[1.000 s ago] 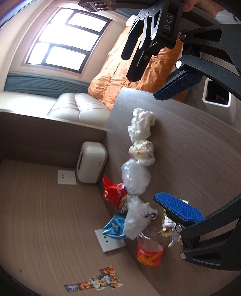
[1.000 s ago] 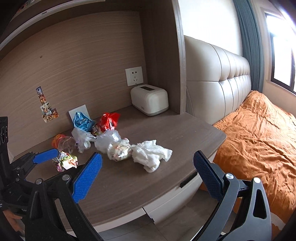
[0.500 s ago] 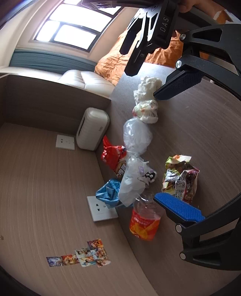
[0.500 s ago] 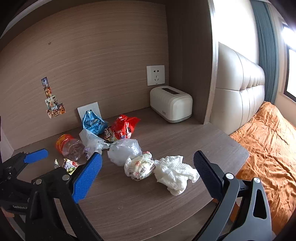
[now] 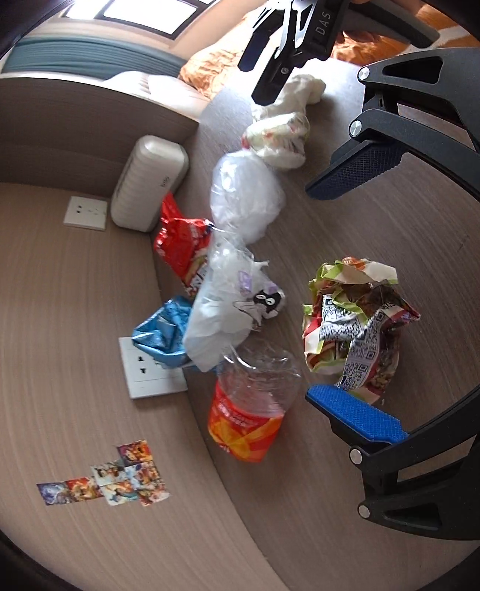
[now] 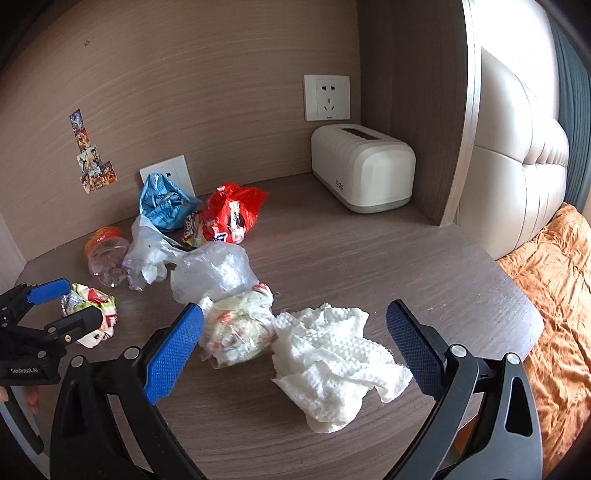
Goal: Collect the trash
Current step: 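Grasp the crumpled snack wrapper with the left tool while the right tool grasps the white tissue, then carry the wrapper and tissue toward the white bin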
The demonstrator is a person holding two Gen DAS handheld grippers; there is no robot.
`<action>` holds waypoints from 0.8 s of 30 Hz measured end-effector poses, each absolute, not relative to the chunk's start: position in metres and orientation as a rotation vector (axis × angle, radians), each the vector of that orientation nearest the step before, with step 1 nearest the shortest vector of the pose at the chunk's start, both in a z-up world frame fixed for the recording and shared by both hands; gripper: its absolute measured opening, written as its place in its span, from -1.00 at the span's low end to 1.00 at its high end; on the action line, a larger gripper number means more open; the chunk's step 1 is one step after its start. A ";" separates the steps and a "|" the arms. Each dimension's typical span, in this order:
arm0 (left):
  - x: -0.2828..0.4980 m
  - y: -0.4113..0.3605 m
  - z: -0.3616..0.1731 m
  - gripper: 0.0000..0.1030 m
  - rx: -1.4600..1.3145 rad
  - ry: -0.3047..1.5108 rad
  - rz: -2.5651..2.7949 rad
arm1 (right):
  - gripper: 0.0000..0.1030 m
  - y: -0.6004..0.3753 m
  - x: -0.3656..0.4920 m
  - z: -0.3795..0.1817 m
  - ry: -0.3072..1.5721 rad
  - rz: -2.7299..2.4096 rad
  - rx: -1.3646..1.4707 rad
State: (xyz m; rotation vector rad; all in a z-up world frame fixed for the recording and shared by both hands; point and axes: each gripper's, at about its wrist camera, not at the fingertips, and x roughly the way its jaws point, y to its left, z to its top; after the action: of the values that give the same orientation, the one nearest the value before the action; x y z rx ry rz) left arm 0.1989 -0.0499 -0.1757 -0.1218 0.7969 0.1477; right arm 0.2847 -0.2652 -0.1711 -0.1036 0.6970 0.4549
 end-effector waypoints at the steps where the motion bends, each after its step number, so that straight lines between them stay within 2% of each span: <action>1: 0.200 -0.050 -0.179 0.91 -0.117 0.806 0.155 | 0.91 -0.268 0.288 -0.175 0.707 0.454 -0.105; 10: 0.211 -0.050 -0.197 0.89 -0.089 0.849 0.190 | 0.91 -0.280 0.301 -0.204 0.770 0.470 -0.113; 11: 0.211 -0.050 -0.199 0.81 -0.086 0.855 0.189 | 0.78 -0.280 0.300 -0.207 0.773 0.473 -0.112; 12: 0.211 -0.049 -0.203 0.49 -0.076 0.865 0.193 | 0.39 -0.280 0.300 -0.209 0.781 0.481 -0.113; 13: 0.213 -0.048 -0.206 0.33 -0.082 0.887 0.188 | 0.19 -0.279 0.300 -0.212 0.794 0.484 -0.119; 15: 0.212 -0.045 -0.206 0.24 -0.099 0.881 0.177 | -0.22 -0.278 0.298 -0.215 0.799 0.465 -0.148; 18: 0.210 -0.047 -0.203 0.17 -0.076 0.873 0.162 | -0.42 -0.278 0.297 -0.212 0.803 0.462 -0.147; 24: 0.201 -0.052 -0.175 0.16 -0.062 0.796 0.104 | -0.42 -0.274 0.289 -0.180 0.735 0.476 -0.113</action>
State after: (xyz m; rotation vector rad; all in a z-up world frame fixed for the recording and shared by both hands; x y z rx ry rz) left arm 0.2014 -0.0523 -0.1751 -0.0624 0.7961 0.1039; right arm 0.2893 -0.2737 -0.1800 -0.1129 0.7345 0.4764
